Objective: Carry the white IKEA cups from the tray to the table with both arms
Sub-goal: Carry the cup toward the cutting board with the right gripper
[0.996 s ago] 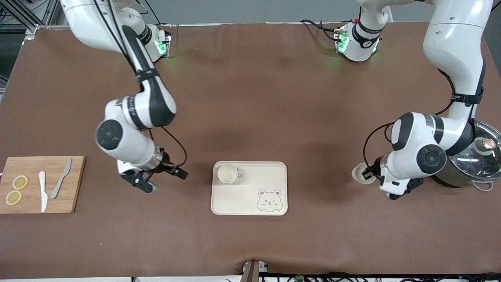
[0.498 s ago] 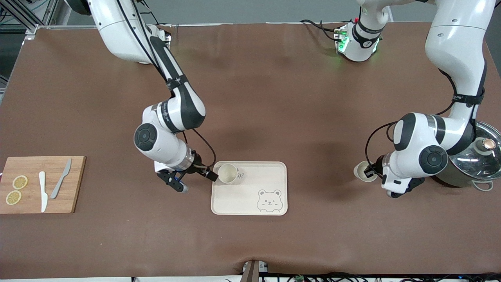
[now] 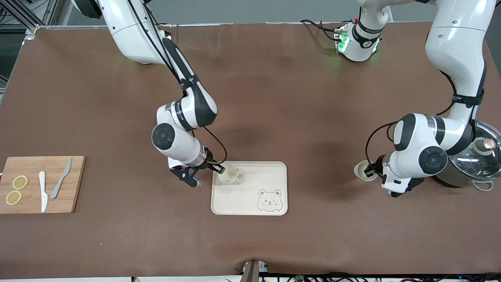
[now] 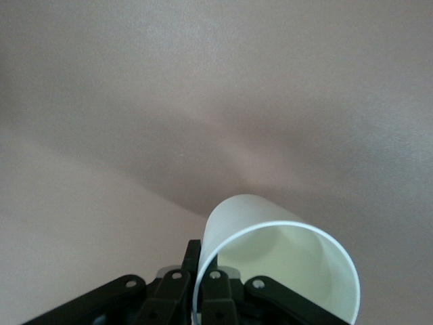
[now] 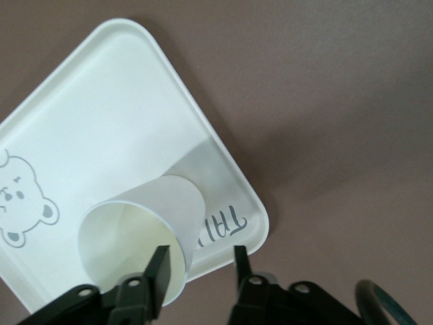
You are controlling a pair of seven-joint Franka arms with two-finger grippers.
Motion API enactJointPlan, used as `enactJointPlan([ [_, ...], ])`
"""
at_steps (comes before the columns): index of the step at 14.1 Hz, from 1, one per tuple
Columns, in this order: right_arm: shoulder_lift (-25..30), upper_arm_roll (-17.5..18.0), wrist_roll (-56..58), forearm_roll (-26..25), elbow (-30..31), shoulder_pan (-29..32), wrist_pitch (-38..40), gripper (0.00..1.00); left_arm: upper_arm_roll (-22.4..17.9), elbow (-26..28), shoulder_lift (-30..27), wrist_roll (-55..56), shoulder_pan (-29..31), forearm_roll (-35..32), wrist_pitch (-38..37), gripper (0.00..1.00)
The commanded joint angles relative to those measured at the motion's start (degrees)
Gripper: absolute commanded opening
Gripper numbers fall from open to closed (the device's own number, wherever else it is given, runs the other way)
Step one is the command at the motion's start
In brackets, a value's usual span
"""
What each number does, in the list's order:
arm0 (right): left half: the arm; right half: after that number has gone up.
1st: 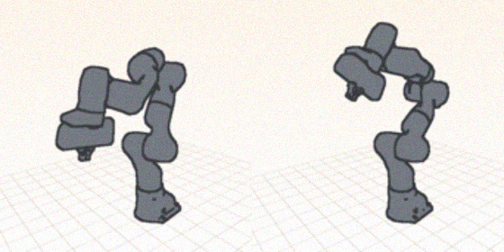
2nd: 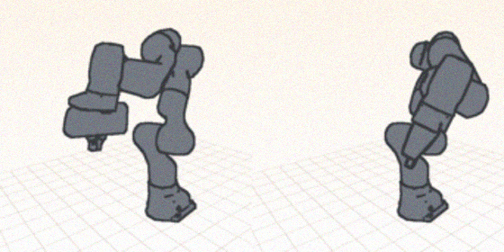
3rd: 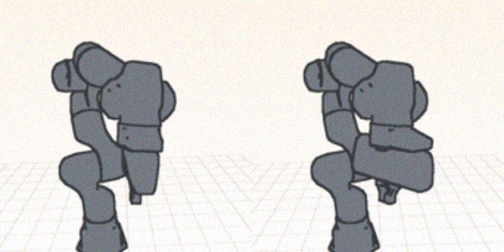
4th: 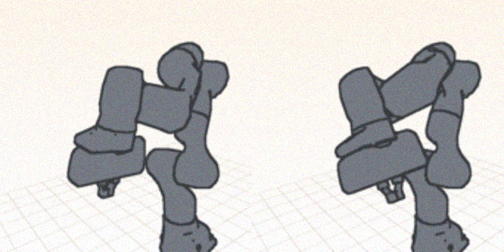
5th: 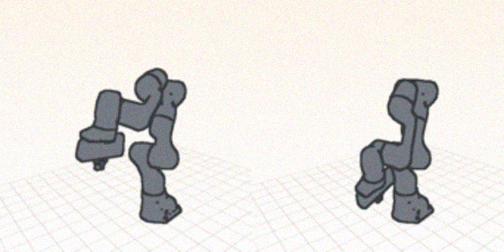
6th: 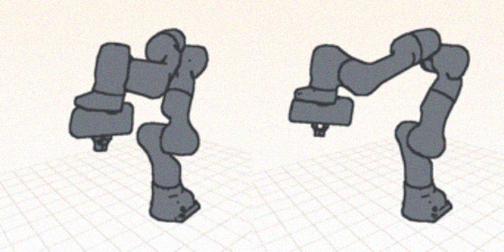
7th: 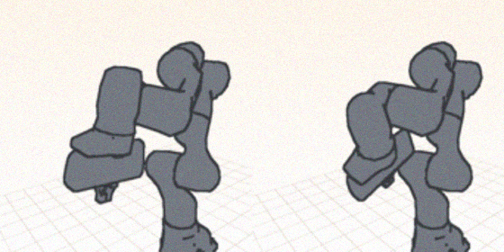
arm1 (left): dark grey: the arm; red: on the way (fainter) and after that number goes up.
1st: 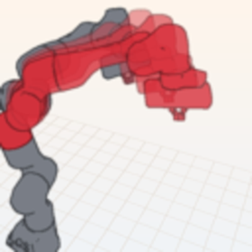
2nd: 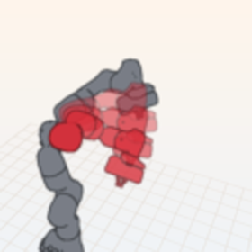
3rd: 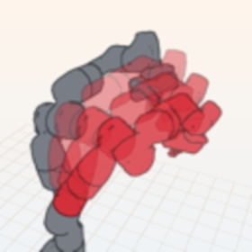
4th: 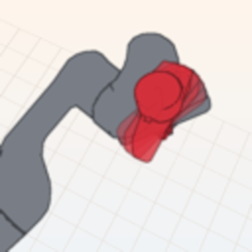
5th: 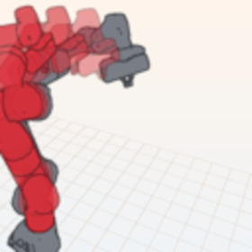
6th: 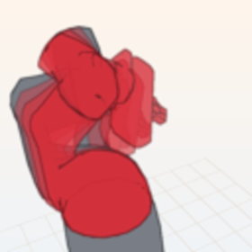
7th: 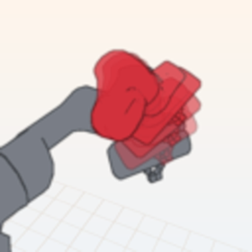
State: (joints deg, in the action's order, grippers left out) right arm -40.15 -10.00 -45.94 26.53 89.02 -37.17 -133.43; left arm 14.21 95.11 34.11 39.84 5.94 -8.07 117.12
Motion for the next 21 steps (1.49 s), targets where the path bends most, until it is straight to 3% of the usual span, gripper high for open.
enactJointPlan([
  [1,-1.25,-0.37,-0.82,1.15,-1.40,-0.71,-1.65,0.10,0.65,0.60,0.17,-0.46,1.09,-0.02,0.91,0.00],
  [2,-1.25,-0.28,-0.91,1.24,-1.57,-0.62,-1.57,0.00,0.65,0.77,0.17,-0.46,1.09,-0.02,0.91,0.00],
  [4,-0.90,-0.37,-2.74,1.41,-3.93,0.17,-0.78,0.00,0.65,1.04,0.17,-0.46,1.09,-0.02,1.00,0.00],
  [7,0.59,-0.90,-6.44,1.15,-13.14,2.18,14.46,0.00,0.65,1.56,0.52,-0.46,1.96,-0.02,1.61,0.00],
  [9,1.38,-0.81,-6.18,0.54,-15.37,5.43,22.04,0.00,0.65,1.92,0.78,-0.46,2.05,-0.02,2.32,0.00],
  [13,8.57,-1.95,3.72,-7.10,-4.25,8.86,23.92,0.00,0.65,2.27,0.87,-0.46,2.14,-0.02,2.85,0.00],
  [15,12.53,-2.04,10.05,-7.29,3.57,11.15,21.73,0.00,0.65,2.18,1.22,-0.46,2.32,-0.02,2.85,0.00],
  [16,14.20,-2.21,12.43,-7.55,7.18,11.59,20.15,0.00,0.65,2.18,1.23,-0.37,2.32,-0.02,2.85,0.06],
  [21,21.50,-3.97,26.75,-7.81,23.01,15.89,11.98,0.00,0.65,2.18,0.70,-0.37,2.32,0.07,2.76,0.65],
])
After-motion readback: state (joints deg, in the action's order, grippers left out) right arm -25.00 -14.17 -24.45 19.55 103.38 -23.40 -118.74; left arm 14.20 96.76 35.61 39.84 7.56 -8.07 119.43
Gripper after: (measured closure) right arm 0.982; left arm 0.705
